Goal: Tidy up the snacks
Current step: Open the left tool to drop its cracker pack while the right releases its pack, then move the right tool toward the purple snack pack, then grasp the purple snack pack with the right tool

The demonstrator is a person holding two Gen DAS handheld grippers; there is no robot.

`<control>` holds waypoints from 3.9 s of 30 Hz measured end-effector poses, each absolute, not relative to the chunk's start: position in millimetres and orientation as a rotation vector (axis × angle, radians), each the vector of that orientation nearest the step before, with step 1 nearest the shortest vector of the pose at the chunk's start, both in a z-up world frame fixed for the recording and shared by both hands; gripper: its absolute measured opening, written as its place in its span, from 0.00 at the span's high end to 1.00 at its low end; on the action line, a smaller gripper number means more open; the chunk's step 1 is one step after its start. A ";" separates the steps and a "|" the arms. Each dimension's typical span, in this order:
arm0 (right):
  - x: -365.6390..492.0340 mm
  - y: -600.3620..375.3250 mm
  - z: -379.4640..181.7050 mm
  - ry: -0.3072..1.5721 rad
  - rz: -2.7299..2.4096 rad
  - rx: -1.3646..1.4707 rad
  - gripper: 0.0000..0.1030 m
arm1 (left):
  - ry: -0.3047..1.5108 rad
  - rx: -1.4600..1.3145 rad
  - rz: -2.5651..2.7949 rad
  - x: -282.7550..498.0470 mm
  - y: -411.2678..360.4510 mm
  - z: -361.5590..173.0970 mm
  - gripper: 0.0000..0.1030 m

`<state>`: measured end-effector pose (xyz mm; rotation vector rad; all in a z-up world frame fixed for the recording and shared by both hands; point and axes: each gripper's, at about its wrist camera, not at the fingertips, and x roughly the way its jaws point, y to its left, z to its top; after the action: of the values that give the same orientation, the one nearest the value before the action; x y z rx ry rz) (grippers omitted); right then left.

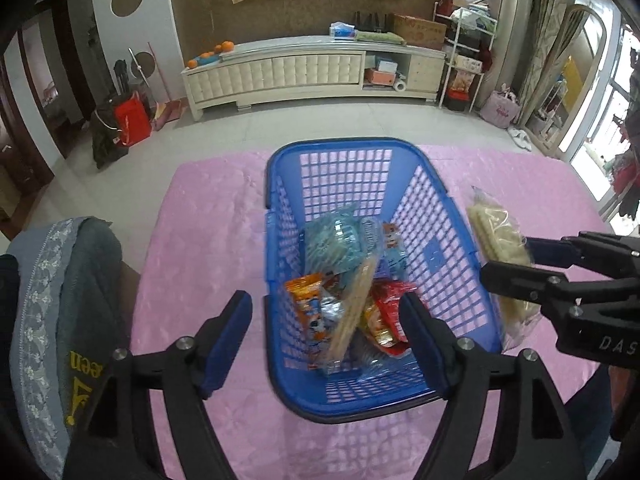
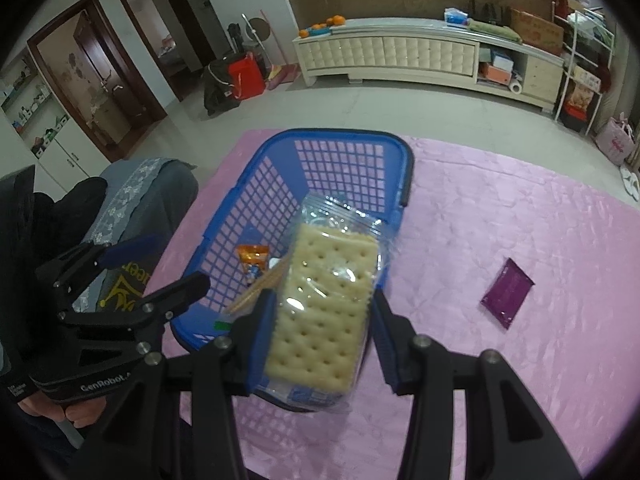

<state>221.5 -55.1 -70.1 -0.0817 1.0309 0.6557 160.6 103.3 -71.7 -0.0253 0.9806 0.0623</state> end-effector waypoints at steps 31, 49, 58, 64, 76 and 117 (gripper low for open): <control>219.4 -25.6 -100.5 1.072 0.653 -0.164 0.28 | 1.007 -0.066 0.086 147.4 120.7 -82.6 0.28; 236.5 -99.8 -51.8 0.964 0.584 -0.083 0.13 | 0.987 -0.070 0.005 176.2 72.3 -51.5 0.28; 279.4 -146.4 -66.8 1.031 0.494 -0.019 0.11 | 1.019 -0.171 -0.011 215.2 53.7 -54.5 0.28; 304.6 -170.4 -87.9 1.080 0.457 0.017 0.11 | 1.054 -0.079 0.058 242.0 38.2 -66.6 0.28; 350.1 -200.0 -140.6 1.195 0.384 0.104 0.11 | 1.147 -0.200 0.129 284.1 60.7 -109.0 0.28; 344.7 -202.7 -184.4 1.272 0.406 0.041 0.66 | 1.179 -0.116 0.133 288.6 62.2 -130.0 0.00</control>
<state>344.7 -202.7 -184.4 0.0412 1.2718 0.4056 288.6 62.2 -130.0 -0.1158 1.1789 0.1335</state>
